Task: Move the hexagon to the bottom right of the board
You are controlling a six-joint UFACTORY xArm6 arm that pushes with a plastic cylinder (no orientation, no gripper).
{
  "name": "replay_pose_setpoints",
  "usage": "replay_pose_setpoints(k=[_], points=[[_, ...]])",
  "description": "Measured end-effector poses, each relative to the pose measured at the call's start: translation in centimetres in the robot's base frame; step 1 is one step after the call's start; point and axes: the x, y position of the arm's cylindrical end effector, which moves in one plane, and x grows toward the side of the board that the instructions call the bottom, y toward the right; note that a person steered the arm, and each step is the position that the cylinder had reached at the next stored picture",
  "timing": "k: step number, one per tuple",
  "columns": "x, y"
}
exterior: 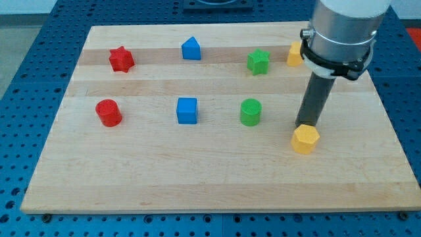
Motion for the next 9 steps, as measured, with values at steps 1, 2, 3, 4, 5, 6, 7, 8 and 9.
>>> replay_pose_setpoints(k=[1,2,3,4,5,6,7,8,9], points=[[-0.1,-0.7],[-0.1,-4.0],[-0.1,-4.0],[1.9,-3.4],[4.6,-0.5],[4.6,1.2],[4.6,2.9],[4.6,2.9],[4.6,2.9]])
